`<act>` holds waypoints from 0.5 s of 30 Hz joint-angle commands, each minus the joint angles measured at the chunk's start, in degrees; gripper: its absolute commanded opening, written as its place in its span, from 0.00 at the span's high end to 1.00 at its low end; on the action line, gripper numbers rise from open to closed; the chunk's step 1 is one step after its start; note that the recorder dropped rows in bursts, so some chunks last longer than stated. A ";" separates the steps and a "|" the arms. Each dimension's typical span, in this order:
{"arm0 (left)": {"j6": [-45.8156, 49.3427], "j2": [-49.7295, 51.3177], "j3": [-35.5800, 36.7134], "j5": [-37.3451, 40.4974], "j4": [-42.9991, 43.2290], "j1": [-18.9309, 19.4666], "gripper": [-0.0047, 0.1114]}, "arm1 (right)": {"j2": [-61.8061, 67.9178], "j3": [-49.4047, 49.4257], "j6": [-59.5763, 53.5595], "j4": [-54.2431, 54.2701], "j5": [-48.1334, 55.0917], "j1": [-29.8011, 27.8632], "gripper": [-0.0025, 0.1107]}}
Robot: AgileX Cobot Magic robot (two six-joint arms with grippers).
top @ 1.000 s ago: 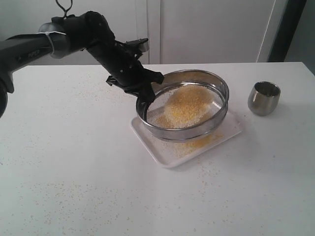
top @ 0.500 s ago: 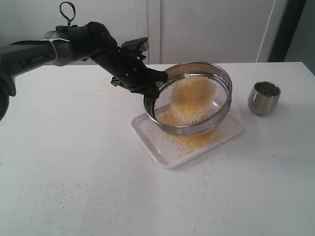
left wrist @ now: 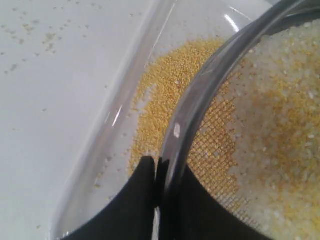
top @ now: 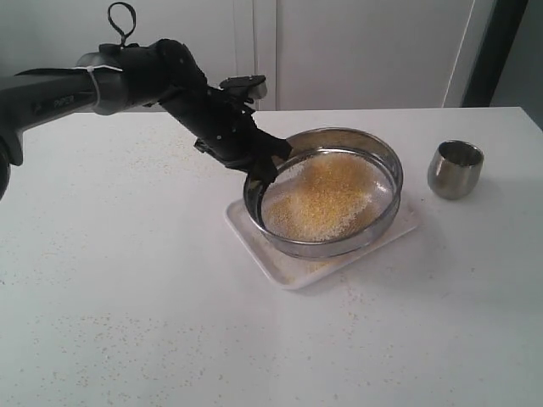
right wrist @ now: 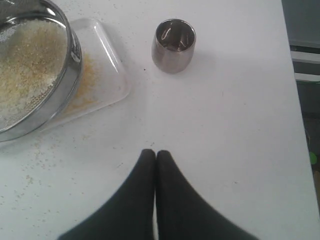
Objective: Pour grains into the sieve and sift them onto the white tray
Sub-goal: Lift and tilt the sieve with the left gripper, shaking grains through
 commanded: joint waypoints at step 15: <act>-7.98 -0.21 -0.50 -9.90 3.87 -0.31 0.96 | -0.32 0.18 0.20 -0.22 -0.67 -0.54 0.98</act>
